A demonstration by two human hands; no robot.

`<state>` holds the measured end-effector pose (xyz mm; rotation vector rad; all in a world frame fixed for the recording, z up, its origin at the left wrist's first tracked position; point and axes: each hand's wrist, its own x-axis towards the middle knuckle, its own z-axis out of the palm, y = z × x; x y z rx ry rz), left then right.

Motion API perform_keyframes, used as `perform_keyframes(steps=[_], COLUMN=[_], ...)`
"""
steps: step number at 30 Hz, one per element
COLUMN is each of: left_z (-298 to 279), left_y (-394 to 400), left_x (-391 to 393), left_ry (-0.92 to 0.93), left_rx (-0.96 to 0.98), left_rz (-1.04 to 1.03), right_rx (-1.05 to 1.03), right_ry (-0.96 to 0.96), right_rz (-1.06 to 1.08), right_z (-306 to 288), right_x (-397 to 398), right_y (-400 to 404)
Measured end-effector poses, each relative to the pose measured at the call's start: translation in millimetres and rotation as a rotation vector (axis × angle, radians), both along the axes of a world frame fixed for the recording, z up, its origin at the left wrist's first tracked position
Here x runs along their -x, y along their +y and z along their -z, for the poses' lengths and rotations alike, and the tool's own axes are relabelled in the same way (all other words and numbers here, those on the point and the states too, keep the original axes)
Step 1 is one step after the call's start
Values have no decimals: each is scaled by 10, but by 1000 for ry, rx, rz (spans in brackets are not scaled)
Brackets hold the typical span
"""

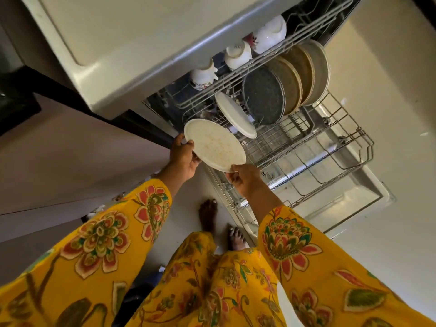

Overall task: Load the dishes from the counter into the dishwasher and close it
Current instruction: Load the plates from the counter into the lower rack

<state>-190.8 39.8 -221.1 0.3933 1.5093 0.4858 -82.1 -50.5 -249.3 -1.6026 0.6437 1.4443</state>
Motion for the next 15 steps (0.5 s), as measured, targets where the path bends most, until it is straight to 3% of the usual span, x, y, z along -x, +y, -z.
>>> perform_keyframes(steps=[15], left_z=[945], left_y=[497], left_x=[-300], left_ry=[-36], left_rx=[-21], left_rz=[10], right_rx=[-39], right_ry=[-15], right_rz=[140], right_z=[891], right_x=[-228], right_y=[471])
